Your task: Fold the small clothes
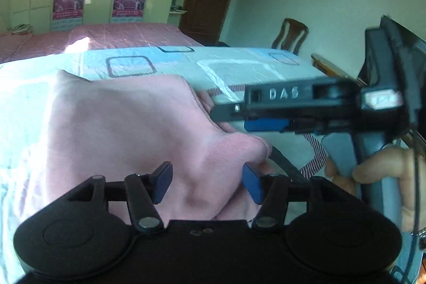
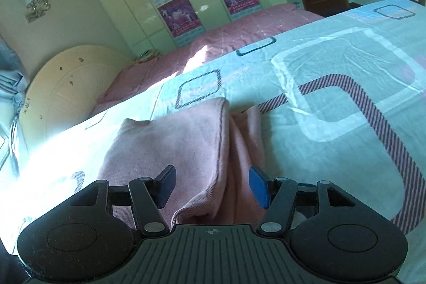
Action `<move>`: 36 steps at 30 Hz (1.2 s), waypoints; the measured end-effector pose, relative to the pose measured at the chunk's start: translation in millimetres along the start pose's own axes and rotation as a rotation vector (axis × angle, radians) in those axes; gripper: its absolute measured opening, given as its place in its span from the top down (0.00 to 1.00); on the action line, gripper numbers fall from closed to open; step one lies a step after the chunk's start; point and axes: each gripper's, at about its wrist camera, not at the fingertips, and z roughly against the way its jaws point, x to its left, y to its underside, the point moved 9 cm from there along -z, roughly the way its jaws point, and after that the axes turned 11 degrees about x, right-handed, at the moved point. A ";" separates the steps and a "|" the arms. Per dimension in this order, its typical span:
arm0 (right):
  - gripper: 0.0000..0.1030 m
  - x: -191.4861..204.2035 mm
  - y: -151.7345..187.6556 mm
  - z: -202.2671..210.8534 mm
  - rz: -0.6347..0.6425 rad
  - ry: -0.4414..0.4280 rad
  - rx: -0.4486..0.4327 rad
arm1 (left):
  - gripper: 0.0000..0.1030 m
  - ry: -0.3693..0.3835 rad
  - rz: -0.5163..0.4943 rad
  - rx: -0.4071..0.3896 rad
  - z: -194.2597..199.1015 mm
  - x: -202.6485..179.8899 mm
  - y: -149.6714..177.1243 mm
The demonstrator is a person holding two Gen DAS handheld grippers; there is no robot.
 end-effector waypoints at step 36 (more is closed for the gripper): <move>0.81 -25.8 -2.4 -28.8 -0.004 0.030 0.058 | 0.37 -0.207 0.161 -0.009 -8.6 89.9 -9.2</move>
